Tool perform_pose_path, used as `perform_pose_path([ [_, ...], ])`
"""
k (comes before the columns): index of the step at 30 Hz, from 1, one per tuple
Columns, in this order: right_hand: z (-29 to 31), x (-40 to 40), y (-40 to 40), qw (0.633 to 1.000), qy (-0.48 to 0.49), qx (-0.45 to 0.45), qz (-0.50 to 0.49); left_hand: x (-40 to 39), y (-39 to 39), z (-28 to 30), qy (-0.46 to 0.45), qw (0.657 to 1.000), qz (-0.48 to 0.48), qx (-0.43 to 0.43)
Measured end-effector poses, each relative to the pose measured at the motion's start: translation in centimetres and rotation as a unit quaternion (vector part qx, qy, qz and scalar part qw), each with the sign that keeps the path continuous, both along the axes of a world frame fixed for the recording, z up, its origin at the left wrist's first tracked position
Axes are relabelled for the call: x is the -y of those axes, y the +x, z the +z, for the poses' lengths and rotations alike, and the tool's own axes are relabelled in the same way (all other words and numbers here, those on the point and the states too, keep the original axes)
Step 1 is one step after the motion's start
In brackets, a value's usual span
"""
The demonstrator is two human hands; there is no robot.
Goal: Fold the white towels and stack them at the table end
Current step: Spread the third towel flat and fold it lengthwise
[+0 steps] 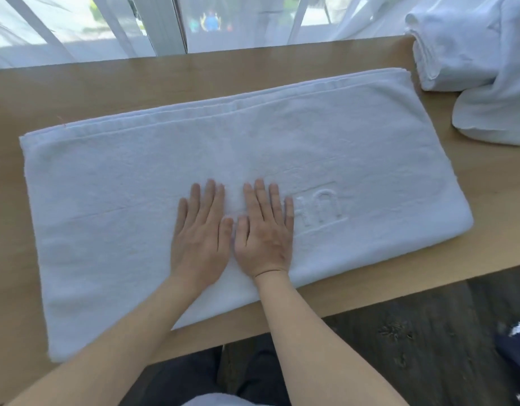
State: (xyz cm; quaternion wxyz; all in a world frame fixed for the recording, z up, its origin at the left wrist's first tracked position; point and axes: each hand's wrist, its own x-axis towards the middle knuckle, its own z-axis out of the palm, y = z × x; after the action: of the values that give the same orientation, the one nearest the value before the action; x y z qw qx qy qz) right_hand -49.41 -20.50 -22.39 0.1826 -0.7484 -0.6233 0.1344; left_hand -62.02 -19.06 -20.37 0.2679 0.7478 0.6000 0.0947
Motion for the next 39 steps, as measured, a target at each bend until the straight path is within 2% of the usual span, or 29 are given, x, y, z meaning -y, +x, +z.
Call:
perform_pose_path([
  [4, 1.5, 0.3, 1.8, 0.976, 0.016, -0.217, -0.032, 3.9, 2.6, -0.2, -0.001, 0.998, 0.03, -0.057],
  [5, 1.7, 0.4, 3.0, 0.97, 0.009, -0.242, -0.019, 3.7, 3.7, -0.3, -0.002, 0.997, 0.041, -0.069],
  [6, 1.8, 0.4, 4.7, 0.972, 0.002, -0.233, 0.005, 3.3, 4.9, -0.4, -0.003, 0.996, 0.041, -0.082],
  [9, 1.3, 0.3, 11.6, 0.995, -0.008, -0.09, 0.043, 1.6, 9.8, -0.9, 0.011, 0.994, -0.024, -0.11],
  [12, 0.8, -0.4, 19.9, 0.999, -0.046, 0.005, 0.018, -0.7, 16.2, -1.6, 0.018, 0.991, -0.067, -0.115],
  [15, 0.8, -1.1, 27.1, 0.994, -0.093, 0.061, -0.021, -3.5, 22.1, -1.7, 0.036, 0.985, -0.112, -0.124],
  [20, 1.0, -2.1, 34.1, 0.988, -0.122, 0.049, -0.082, -10.6, 30.6, -1.7, 0.064, 0.968, -0.202, -0.134],
  [27, 1.5, -1.2, 35.0, 0.979, -0.005, -0.003, -0.203, -19.3, 39.2, -1.9, 0.057, 0.97, -0.168, -0.164],
  [30, 1.7, -1.0, 35.3, 0.961, -0.022, 0.019, -0.275, -21.6, 40.9, -1.3, 0.019, 0.973, -0.159, -0.167],
  [32, 1.7, -0.8, 35.6, 0.957, -0.043, 0.008, -0.287, -22.1, 41.6, -1.0, 0.005, 0.974, -0.152, -0.169],
  [35, 2.1, -0.8, 35.6, 0.966, -0.043, -0.006, -0.255, -20.5, 41.5, -0.7, 0.021, 0.983, -0.132, -0.123],
  [37, 2.6, -1.2, 35.8, 0.969, -0.09, -0.032, -0.229, -18.6, 40.9, -0.5, 0.041, 0.991, -0.121, -0.027],
  [39, 3.1, -1.7, 36.0, 0.968, -0.121, -0.1, -0.194, -16.9, 39.9, -0.2, 0.044, 0.99, -0.103, 0.088],
])
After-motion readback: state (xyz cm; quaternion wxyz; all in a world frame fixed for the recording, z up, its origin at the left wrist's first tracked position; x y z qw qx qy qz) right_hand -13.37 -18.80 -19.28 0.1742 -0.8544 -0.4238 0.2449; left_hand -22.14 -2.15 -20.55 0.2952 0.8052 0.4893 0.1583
